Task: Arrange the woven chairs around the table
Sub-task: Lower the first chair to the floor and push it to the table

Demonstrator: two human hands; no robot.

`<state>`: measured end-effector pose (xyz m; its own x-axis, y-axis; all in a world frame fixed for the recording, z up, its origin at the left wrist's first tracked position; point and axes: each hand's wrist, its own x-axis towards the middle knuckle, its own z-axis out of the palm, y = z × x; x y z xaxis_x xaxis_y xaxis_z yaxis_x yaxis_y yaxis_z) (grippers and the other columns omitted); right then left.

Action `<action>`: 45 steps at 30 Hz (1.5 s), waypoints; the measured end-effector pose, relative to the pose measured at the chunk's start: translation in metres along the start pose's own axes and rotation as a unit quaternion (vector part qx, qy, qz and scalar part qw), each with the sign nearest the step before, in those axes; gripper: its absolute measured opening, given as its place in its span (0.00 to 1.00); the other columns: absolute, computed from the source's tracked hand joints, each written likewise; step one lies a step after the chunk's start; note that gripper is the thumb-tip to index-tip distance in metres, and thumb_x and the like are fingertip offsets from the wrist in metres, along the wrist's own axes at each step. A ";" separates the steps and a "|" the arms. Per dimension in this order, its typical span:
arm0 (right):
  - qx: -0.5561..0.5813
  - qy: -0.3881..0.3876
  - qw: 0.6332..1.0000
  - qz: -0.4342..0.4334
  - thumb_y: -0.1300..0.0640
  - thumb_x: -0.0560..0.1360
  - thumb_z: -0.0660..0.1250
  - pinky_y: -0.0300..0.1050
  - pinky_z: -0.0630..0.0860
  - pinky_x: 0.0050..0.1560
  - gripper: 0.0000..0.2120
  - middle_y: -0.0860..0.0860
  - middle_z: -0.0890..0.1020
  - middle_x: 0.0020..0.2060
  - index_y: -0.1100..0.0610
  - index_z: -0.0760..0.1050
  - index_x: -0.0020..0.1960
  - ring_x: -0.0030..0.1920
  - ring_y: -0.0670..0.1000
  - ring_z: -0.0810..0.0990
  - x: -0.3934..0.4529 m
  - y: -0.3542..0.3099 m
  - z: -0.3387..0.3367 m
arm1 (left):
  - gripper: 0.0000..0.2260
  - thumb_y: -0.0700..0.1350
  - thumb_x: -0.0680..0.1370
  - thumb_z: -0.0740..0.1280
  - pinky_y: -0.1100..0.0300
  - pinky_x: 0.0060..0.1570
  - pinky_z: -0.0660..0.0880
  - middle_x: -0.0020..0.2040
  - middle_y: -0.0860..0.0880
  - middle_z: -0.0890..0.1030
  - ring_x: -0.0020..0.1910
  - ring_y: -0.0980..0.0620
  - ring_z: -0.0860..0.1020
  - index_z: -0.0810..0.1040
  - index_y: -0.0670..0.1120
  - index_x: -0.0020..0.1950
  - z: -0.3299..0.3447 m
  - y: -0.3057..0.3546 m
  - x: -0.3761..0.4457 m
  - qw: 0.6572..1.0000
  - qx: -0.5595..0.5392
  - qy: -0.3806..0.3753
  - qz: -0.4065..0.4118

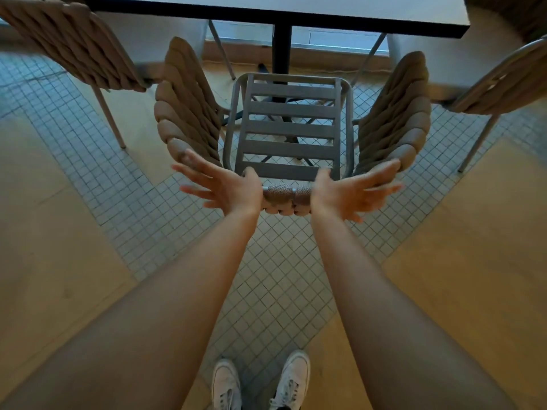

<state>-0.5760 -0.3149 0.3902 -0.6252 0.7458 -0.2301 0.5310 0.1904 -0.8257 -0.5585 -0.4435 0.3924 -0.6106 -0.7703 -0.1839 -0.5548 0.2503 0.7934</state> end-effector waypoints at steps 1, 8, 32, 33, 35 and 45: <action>0.044 -0.002 0.997 0.061 0.60 0.73 0.75 0.73 0.62 0.73 0.58 0.54 0.37 0.82 0.38 0.32 0.80 0.81 0.63 0.47 0.005 -0.002 0.000 | 0.52 0.38 0.76 0.71 0.32 0.74 0.58 0.80 0.48 0.30 0.79 0.36 0.36 0.32 0.55 0.80 0.001 0.003 0.002 0.998 -0.048 -0.001 -0.051; 0.137 -0.018 0.988 0.066 0.69 0.75 0.69 0.46 0.81 0.53 0.56 0.58 0.59 0.78 0.40 0.31 0.80 0.67 0.54 0.76 0.014 -0.007 0.003 | 0.53 0.36 0.77 0.70 0.59 0.50 0.75 0.82 0.47 0.33 0.78 0.40 0.61 0.29 0.59 0.79 0.006 0.006 0.016 0.986 -0.134 -0.019 -0.095; -0.066 -0.138 0.986 -0.063 0.48 0.76 0.66 0.63 0.72 0.69 0.54 0.59 0.36 0.81 0.49 0.23 0.78 0.76 0.67 0.62 0.016 0.004 -0.019 | 0.35 0.56 0.82 0.54 0.43 0.78 0.37 0.83 0.46 0.39 0.80 0.45 0.34 0.42 0.45 0.83 -0.015 -0.009 0.015 0.952 0.254 -0.043 0.163; -0.101 -0.159 0.979 -0.072 0.43 0.76 0.65 0.66 0.65 0.73 0.54 0.60 0.34 0.81 0.49 0.22 0.77 0.78 0.68 0.57 0.018 0.005 -0.025 | 0.31 0.57 0.83 0.50 0.42 0.78 0.37 0.83 0.46 0.42 0.80 0.46 0.34 0.47 0.46 0.83 -0.019 -0.010 0.013 0.937 0.288 -0.069 0.187; -0.159 -0.204 0.962 -0.083 0.35 0.77 0.62 0.66 0.52 0.79 0.54 0.60 0.32 0.80 0.50 0.20 0.76 0.81 0.67 0.47 0.022 0.007 -0.039 | 0.28 0.58 0.84 0.44 0.41 0.77 0.36 0.83 0.46 0.50 0.81 0.46 0.37 0.59 0.49 0.82 -0.028 -0.007 0.006 0.901 0.351 -0.122 0.224; -0.362 -0.352 0.837 -0.212 0.34 0.77 0.62 0.66 0.40 0.79 0.51 0.59 0.43 0.83 0.56 0.33 0.82 0.82 0.60 0.45 0.064 -0.014 -0.122 | 0.21 0.61 0.83 0.53 0.46 0.54 0.74 0.47 0.47 0.81 0.48 0.48 0.80 0.78 0.48 0.58 -0.034 0.072 -0.037 0.812 0.442 -0.298 0.239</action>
<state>-0.5534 -0.1921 0.4503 -0.8917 0.0007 -0.4525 0.2240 0.8696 -0.4399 -0.5573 -0.4169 0.4759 -0.8943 -0.1079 -0.4343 -0.2028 0.9628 0.1785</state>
